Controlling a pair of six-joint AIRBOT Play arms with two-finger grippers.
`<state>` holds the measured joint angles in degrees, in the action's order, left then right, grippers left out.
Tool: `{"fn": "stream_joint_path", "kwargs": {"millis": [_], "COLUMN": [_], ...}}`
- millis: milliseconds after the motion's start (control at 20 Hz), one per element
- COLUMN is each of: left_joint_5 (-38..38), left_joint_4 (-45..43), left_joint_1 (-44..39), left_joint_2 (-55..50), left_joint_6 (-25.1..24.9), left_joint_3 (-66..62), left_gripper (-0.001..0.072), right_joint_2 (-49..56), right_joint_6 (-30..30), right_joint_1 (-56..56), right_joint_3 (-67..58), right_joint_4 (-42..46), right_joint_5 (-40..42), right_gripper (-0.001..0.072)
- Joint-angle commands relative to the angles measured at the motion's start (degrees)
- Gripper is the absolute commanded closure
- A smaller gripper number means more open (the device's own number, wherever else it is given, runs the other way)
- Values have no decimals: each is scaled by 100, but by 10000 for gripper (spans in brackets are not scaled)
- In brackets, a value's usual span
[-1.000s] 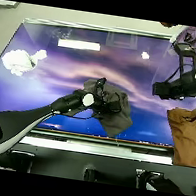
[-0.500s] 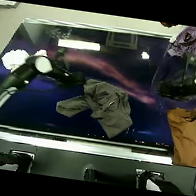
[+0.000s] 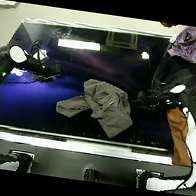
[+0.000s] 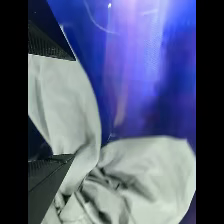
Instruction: Fold the clothes and pants, and hang the long-sleeved shirts on hangers.
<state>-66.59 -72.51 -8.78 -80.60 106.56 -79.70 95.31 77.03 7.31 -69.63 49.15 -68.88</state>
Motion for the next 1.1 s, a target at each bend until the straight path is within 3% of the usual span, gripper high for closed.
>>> {"fn": "stream_joint_path", "kwargs": {"millis": [0, 100, 250, 400, 550, 650, 900, 1050], "left_joint_5": [-44, -44, -44, -365, -874, -743, 435, 739], "left_joint_4": [-258, -260, -260, -256, -407, -186, 1985, 2308], "left_joint_1": [59, 59, 59, 63, 553, 1174, 1834, 1670], "left_joint_2": [11, 11, 9, 9, 4, 11, 7, -17], "left_joint_6": [-33, -33, -31, -4, 31, -39, -1792, -2162], "left_joint_3": [2, 2, 4, 2, 378, 990, 2741, 3213], "left_gripper": [55, 55, 55, 55, 55, 55, 56, 55], "right_joint_2": [313, 321, 345, 343, 205, 13, -282, -304], "right_joint_6": [-160, -157, -162, -184, -181, -57, 354, 446], "right_joint_1": [-254, -341, -481, -525, -525, -525, -525, -525], "right_joint_3": [24, 24, 24, 24, 24, 24, 24, 24], "right_joint_4": [4, -17, -26, -59, 20, 201, 299, 297], "right_joint_5": [372, 505, 577, 490, 439, 470, 387, 280], "right_gripper": [262, 302, 449, 682, 683, 683, 682, 682]}}
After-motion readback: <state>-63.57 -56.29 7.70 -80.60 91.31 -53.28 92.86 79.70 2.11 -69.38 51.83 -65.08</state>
